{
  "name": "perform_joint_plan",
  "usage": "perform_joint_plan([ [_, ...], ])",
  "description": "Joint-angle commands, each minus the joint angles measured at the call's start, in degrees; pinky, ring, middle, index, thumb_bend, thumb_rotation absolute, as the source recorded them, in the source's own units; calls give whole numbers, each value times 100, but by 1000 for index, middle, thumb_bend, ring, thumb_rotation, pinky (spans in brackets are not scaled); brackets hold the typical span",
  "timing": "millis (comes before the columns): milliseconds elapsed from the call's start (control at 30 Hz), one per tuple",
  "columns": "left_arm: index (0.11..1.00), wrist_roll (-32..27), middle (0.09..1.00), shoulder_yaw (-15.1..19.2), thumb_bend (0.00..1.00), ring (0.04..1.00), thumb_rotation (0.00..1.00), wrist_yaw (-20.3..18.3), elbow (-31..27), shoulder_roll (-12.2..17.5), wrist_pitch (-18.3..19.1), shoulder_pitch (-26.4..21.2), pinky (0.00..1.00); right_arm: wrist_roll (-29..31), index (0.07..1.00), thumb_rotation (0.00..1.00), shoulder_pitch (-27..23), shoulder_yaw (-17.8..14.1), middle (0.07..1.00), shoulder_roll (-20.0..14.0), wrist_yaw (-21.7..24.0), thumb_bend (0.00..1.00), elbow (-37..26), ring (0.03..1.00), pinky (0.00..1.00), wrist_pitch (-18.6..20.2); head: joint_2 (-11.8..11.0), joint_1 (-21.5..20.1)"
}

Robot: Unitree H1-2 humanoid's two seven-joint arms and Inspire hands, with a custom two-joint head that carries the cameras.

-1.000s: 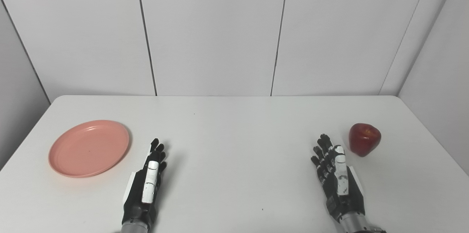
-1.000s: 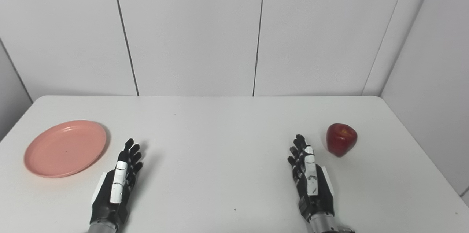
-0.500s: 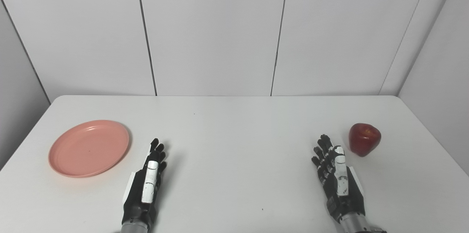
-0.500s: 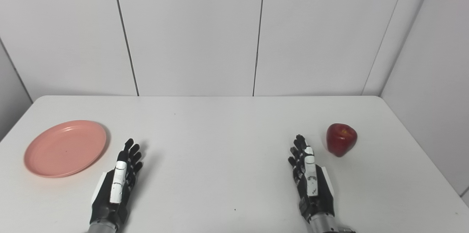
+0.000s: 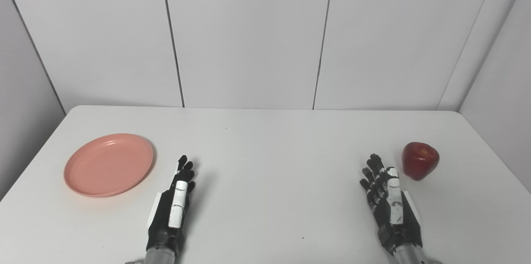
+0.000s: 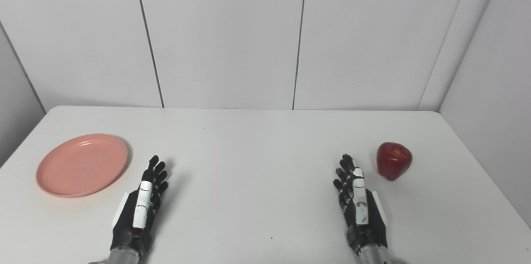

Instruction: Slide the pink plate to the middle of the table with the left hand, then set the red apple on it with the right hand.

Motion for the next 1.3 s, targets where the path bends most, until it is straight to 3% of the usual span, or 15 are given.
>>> perform_joint_plan([
  [0,1000,112,1000,-147,776,1000,990,73,56,-259,-189,-108,1000,172,998,984,41,-162,1000,-156,116,859,269,1000,1000,-273,-44,253],
  [333,1000,680,1000,-384,774,1000,1000,483,318,-628,-353,-169,1000,498,1000,1000,-53,-351,1000,-557,521,836,832,1000,1000,-532,-278,1104],
  [567,1000,858,1000,-460,788,1000,1000,593,512,-735,-468,-209,1000,558,1000,1000,-46,-379,1000,-634,561,806,834,1000,1000,-466,-435,1371],
  [833,1000,867,1000,-442,780,1000,1000,557,562,-730,-523,-206,1000,479,1000,1000,-7,-343,1000,-614,432,869,666,1000,1000,-315,-457,1348],
  [1267,1000,685,1000,-325,815,1000,1000,483,524,-531,-752,-169,1000,313,1000,1000,87,-188,1000,-447,180,841,303,1000,1000,-80,-512,1136],
])
